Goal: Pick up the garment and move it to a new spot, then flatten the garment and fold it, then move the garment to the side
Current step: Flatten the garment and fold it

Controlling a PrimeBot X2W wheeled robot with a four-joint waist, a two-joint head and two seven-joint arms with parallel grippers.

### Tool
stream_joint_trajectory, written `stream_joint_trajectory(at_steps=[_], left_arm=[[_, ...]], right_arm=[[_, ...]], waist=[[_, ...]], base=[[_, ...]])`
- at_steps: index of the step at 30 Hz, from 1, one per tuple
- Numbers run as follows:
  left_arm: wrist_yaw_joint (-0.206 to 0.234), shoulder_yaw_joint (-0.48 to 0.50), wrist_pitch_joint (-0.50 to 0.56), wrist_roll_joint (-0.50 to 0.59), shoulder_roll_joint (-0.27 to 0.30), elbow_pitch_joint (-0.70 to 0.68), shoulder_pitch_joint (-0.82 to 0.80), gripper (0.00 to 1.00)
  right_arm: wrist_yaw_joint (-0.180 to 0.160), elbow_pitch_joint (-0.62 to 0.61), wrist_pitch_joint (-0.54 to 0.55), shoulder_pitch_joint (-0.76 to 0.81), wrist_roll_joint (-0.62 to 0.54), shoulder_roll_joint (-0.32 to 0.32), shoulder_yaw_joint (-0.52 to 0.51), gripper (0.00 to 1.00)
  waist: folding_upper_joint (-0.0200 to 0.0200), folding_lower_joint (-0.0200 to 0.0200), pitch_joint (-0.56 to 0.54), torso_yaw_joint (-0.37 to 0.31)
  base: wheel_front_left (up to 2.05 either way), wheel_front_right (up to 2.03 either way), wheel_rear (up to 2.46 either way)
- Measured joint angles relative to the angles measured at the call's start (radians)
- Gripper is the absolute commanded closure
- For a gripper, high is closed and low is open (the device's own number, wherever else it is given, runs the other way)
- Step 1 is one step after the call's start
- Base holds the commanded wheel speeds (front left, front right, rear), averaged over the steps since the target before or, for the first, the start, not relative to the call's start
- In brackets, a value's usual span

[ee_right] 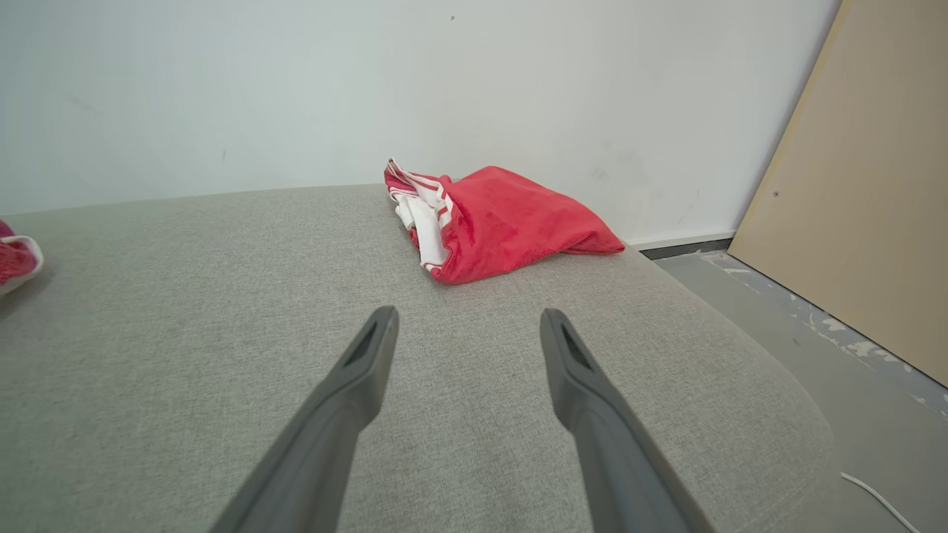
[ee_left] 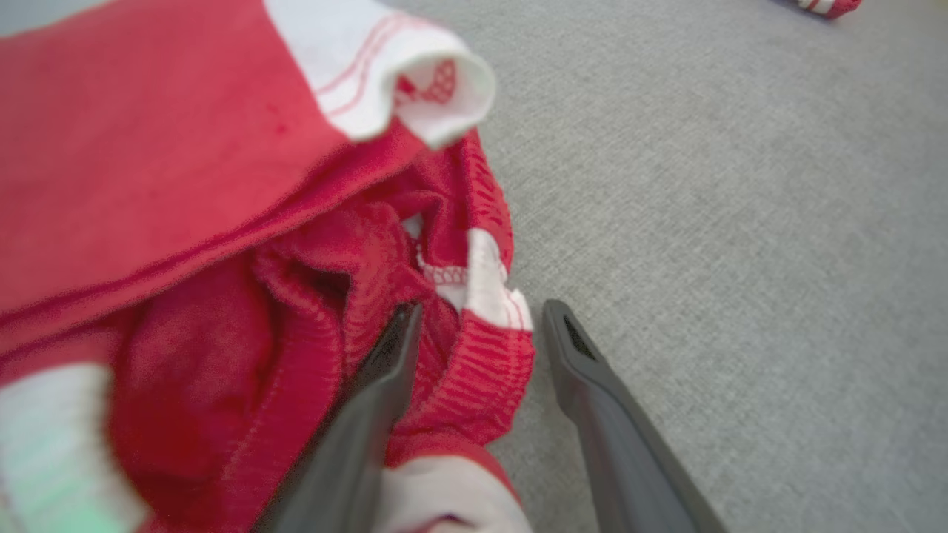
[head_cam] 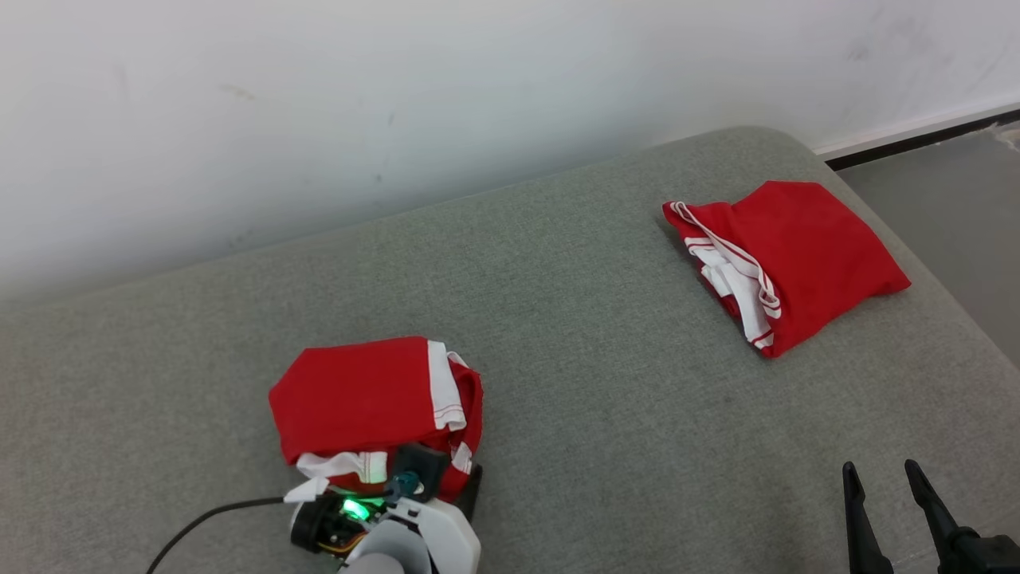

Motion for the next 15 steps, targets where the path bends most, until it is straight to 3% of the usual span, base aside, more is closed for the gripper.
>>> stream_joint_trajectory(at_steps=[2, 8, 15], left_arm=[[-0.01, 0.001, 0.001, -0.002, 0.0, 0.018, -0.014, 1.0], [-0.04, 0.027, -0.02, -0.055, -0.002, 0.024, -0.045, 1.0], [-0.071, 0.084, -0.037, -0.118, -0.008, -0.062, -0.165, 1.0]], right_arm=[[0.0, 0.0, 0.0, 0.0, 0.001, 0.0, -0.001, 0.0], [0.0, 0.001, 0.0, 0.0, 0.006, 0.0, -0.011, 0.0], [0.0, 0.007, 0.0, 0.0, 0.007, 0.0, -0.007, 0.0]], waist=[[0.0, 0.0, 0.008, -0.004], [0.0, 0.0, 0.015, -0.005], [0.0, 0.0, -0.005, 0.013]], base=[[0.0, 0.0, 0.0], [0.0, 0.0, 0.0], [0.0, 0.0, 0.0]])
